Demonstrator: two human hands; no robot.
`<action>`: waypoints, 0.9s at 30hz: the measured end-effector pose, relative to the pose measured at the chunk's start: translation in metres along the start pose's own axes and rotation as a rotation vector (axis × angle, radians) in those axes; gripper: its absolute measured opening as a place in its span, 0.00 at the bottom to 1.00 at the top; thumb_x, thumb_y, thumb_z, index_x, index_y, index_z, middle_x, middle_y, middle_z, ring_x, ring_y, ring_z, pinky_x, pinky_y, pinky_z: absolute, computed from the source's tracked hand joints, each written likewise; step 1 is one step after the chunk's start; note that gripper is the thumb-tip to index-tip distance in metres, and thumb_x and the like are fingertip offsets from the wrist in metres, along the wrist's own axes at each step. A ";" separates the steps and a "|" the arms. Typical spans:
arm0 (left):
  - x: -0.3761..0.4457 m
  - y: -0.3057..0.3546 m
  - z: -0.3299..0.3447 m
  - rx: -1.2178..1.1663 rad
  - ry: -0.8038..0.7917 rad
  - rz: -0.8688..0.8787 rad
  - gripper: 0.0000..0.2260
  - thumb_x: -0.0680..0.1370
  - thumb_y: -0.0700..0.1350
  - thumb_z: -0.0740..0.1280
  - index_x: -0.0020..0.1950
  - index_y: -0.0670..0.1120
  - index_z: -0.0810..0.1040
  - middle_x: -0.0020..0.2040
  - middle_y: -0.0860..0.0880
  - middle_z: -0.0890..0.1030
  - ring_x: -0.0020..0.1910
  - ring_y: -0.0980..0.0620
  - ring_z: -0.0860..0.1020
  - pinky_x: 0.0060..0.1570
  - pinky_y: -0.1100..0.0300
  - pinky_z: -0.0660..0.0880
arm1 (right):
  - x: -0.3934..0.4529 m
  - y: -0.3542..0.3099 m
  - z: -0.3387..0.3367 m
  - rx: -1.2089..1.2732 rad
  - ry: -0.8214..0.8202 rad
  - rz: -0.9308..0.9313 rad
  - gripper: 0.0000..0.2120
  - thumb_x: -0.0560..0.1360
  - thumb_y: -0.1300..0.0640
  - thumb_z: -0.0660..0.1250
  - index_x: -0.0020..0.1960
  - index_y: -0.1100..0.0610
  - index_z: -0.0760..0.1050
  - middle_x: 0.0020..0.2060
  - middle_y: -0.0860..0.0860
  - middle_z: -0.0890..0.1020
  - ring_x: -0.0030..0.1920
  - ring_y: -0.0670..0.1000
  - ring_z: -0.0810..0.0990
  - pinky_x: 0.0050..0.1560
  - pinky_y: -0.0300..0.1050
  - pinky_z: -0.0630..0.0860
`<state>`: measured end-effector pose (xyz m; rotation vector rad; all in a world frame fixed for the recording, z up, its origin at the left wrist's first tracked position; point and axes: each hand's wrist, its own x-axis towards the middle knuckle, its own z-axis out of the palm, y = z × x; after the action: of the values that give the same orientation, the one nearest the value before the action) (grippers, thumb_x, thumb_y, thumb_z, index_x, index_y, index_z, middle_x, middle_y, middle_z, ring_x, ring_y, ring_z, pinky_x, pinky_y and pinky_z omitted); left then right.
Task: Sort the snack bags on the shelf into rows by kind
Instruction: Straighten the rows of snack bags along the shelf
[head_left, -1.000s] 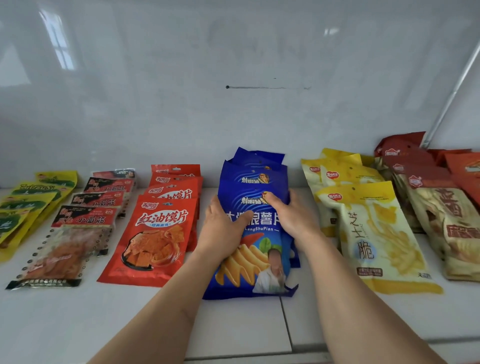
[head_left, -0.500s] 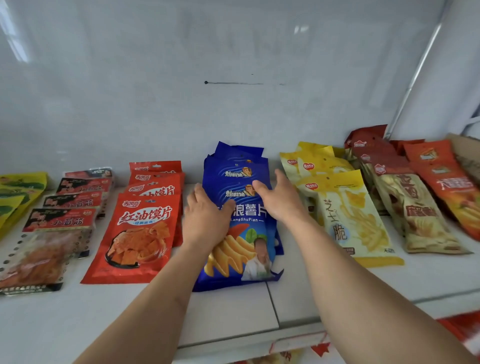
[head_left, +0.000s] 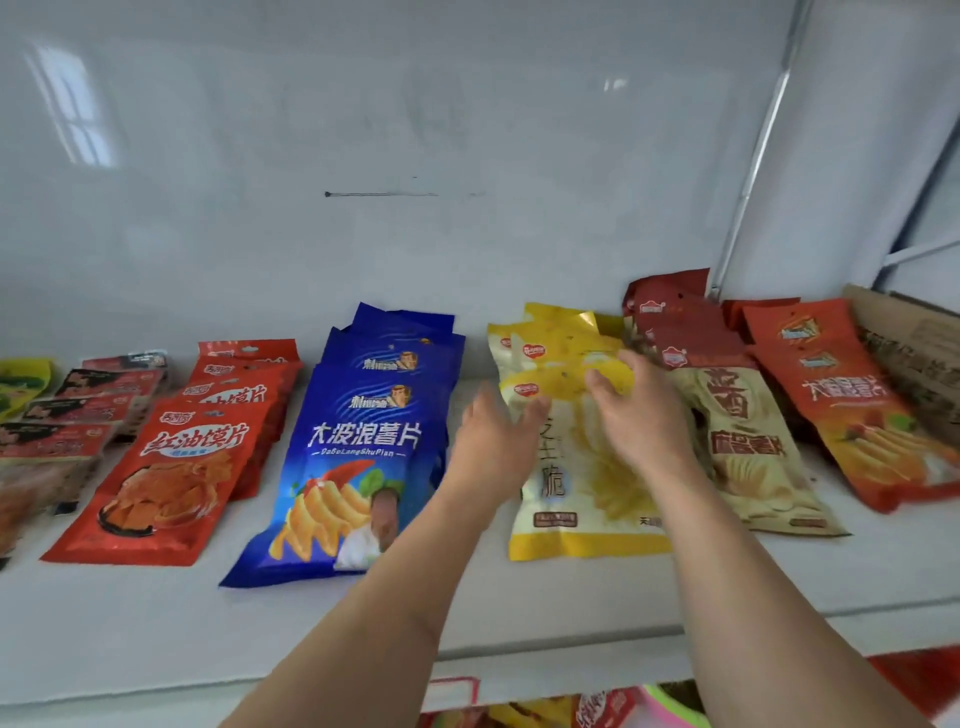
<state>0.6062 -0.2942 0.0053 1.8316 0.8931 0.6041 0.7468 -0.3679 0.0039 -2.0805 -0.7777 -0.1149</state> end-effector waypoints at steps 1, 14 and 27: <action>0.003 0.002 0.011 -0.011 0.011 -0.047 0.30 0.80 0.61 0.61 0.76 0.44 0.64 0.73 0.44 0.70 0.72 0.43 0.68 0.67 0.51 0.66 | 0.001 0.013 -0.002 -0.006 -0.022 0.016 0.28 0.79 0.42 0.63 0.75 0.55 0.66 0.71 0.55 0.72 0.70 0.57 0.70 0.67 0.51 0.68; 0.030 -0.007 0.055 -0.250 0.110 -0.224 0.11 0.79 0.55 0.67 0.57 0.51 0.79 0.48 0.50 0.86 0.46 0.47 0.85 0.53 0.46 0.82 | 0.029 0.073 0.020 0.238 -0.293 0.175 0.34 0.77 0.36 0.63 0.73 0.57 0.65 0.67 0.54 0.76 0.65 0.59 0.76 0.60 0.49 0.72; 0.053 -0.014 0.047 -0.400 0.123 -0.186 0.18 0.76 0.63 0.67 0.60 0.54 0.75 0.51 0.50 0.86 0.47 0.49 0.86 0.53 0.44 0.82 | 0.048 0.074 0.019 0.339 -0.297 0.181 0.30 0.77 0.38 0.65 0.72 0.53 0.65 0.64 0.50 0.77 0.65 0.57 0.76 0.62 0.49 0.72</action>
<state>0.6677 -0.2744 -0.0256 1.3495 0.9357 0.7248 0.8229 -0.3605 -0.0432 -1.8500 -0.7220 0.4081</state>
